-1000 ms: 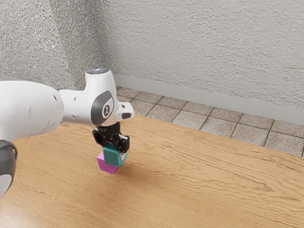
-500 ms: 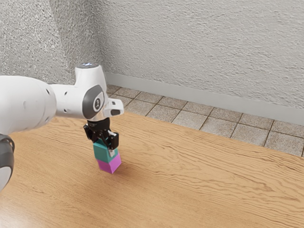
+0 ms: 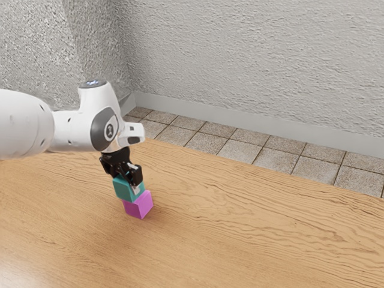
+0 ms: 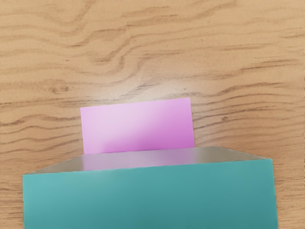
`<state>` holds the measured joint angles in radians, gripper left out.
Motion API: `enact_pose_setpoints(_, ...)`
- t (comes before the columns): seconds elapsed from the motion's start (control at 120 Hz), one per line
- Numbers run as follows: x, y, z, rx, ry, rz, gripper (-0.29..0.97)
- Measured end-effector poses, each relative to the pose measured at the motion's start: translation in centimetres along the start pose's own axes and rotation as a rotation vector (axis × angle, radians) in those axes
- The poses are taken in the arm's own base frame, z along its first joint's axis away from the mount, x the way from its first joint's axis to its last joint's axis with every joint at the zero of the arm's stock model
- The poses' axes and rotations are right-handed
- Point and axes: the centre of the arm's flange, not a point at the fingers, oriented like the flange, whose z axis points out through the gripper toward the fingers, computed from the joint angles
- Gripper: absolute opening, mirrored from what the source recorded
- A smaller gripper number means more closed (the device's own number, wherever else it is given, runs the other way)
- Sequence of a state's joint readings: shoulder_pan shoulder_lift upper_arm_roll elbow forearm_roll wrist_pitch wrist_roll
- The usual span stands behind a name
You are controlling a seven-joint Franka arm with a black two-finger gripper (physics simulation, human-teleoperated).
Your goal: Pick up the blue block with one arm, and put the blue block on the pink block with one arm
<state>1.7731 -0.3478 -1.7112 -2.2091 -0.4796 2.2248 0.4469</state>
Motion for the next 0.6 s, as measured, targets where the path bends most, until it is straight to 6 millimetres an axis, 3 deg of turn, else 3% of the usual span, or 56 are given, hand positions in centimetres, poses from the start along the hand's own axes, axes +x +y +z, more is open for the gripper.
enact_pose_setpoints(0.217, -0.2, -0.9, 0.0, 0.001, 0.036, 0.002, 0.36)
enact_pose_setpoints(0.6, 0.7, -0.6, -0.8, 0.031, 0.076, 0.014, 0.36)
